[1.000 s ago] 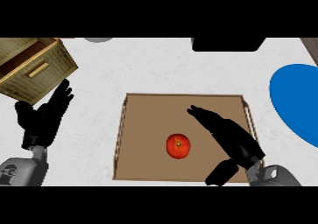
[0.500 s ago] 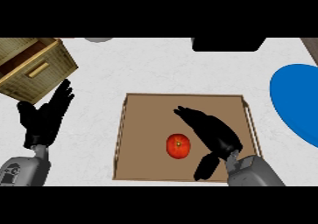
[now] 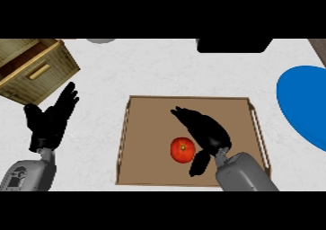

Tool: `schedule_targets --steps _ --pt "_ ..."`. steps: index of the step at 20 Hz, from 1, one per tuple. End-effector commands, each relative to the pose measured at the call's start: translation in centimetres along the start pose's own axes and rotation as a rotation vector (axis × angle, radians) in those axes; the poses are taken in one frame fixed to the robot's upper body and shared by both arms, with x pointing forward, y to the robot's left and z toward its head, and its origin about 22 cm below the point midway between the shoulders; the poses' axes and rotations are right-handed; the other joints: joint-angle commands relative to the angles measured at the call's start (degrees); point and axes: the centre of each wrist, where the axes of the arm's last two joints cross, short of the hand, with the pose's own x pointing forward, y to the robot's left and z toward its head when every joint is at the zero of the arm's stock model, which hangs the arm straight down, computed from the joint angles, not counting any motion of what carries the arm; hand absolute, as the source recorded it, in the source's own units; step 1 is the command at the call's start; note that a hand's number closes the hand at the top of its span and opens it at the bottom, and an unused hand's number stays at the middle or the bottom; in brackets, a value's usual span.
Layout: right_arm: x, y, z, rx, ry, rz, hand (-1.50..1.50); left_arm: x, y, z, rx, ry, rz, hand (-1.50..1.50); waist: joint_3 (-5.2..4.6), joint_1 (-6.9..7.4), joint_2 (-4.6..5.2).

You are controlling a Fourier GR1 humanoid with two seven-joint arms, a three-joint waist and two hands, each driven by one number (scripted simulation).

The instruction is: Pick the tomato from the tray and place it in the plate

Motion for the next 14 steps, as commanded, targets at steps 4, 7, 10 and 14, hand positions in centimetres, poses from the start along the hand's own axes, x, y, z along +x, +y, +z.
schedule_targets --steps 4,7,10,14 --pt "-0.6 0.1 -0.2 0.076 0.007 0.063 -1.50 1.8 1.8 -0.3 0.001 -0.008 0.010 0.00 0.01 -0.07 -0.03" --pt "0.8 1.6 -1.8 0.164 -0.030 0.116 1.50 0.2 -0.4 0.1 0.005 -0.003 0.005 0.00 0.00 0.23 0.07" --pt "0.7 1.4 -0.8 0.145 -0.117 0.109 1.50 -0.1 0.6 -0.4 0.002 0.005 -0.014 0.00 0.00 -0.10 0.04" --pt "0.5 3.8 -1.8 0.116 -0.120 0.082 1.50 1.2 2.7 -0.1 0.010 -0.010 -0.010 0.00 0.02 0.20 0.05"
